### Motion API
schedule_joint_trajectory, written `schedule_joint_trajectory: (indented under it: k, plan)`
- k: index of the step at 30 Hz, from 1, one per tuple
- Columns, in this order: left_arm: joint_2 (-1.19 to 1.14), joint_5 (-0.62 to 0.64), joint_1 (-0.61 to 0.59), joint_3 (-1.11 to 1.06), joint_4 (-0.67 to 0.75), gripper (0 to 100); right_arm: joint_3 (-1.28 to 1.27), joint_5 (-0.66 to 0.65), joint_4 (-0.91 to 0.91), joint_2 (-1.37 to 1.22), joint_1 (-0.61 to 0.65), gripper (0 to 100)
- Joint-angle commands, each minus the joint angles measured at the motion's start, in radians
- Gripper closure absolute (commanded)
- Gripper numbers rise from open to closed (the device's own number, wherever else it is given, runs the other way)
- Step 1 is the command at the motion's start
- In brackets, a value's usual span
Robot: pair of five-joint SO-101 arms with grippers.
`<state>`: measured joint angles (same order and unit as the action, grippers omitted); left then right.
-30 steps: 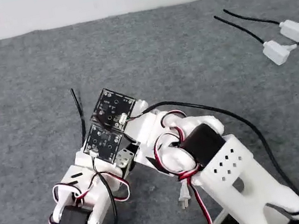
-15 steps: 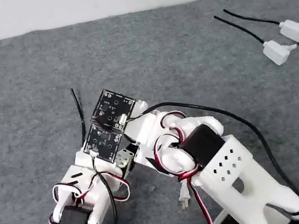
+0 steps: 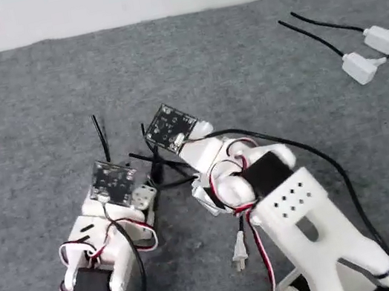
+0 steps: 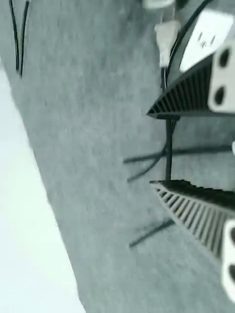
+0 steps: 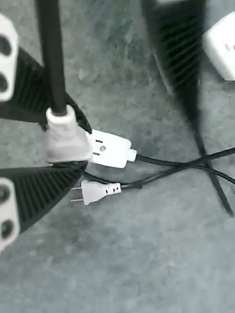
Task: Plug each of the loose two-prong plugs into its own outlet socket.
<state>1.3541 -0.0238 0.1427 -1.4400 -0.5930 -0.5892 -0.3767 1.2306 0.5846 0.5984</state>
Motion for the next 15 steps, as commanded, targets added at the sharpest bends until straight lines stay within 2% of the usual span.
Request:
schedule_joint_trajectory:
  k: [1,15]
  plan:
    - [0.009,0.009,-0.026,0.010,0.029,81,0.000,0.011,-0.071,-0.015,-0.019,98.9]
    - [0.006,0.006,-0.005,0.008,0.032,81,0.000,0.037,-0.073,-0.021,-0.015,98.9]
